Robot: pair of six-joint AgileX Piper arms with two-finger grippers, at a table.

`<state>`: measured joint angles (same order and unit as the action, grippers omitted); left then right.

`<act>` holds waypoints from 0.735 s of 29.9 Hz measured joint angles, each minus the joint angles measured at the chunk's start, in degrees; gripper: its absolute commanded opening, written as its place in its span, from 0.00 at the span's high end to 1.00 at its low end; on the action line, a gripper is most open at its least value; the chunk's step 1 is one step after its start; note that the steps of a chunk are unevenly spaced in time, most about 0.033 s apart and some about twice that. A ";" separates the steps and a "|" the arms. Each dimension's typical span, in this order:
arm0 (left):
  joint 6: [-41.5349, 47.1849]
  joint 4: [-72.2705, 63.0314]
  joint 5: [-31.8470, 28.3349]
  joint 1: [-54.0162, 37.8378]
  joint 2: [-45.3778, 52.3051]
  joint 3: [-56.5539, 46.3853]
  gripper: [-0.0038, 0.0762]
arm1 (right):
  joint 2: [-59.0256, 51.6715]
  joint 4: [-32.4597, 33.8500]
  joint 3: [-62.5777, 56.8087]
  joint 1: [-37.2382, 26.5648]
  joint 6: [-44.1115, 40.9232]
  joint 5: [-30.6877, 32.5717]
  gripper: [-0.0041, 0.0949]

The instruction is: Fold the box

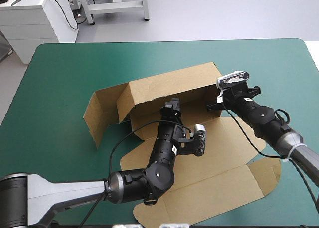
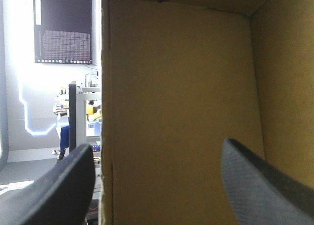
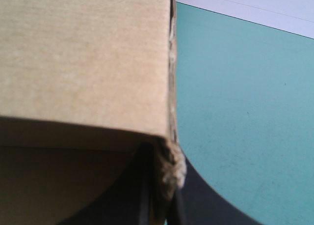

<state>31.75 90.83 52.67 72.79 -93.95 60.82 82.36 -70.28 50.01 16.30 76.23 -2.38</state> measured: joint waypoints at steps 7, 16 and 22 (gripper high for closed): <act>-8.82 -8.65 2.15 1.97 0.00 0.00 0.92 | 0.87 0.00 0.45 0.00 -0.12 -0.10 0.98; -45.35 -46.00 5.00 -3.38 1.63 10.53 0.93 | 0.93 0.00 0.62 -0.05 -0.66 0.53 0.98; -61.27 -72.41 16.86 -16.21 2.31 27.01 0.93 | 0.96 0.00 0.62 -0.05 -0.71 0.58 0.98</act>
<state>-29.53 18.42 69.53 56.58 -91.65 87.83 83.33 -70.28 50.63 16.24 75.53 -1.80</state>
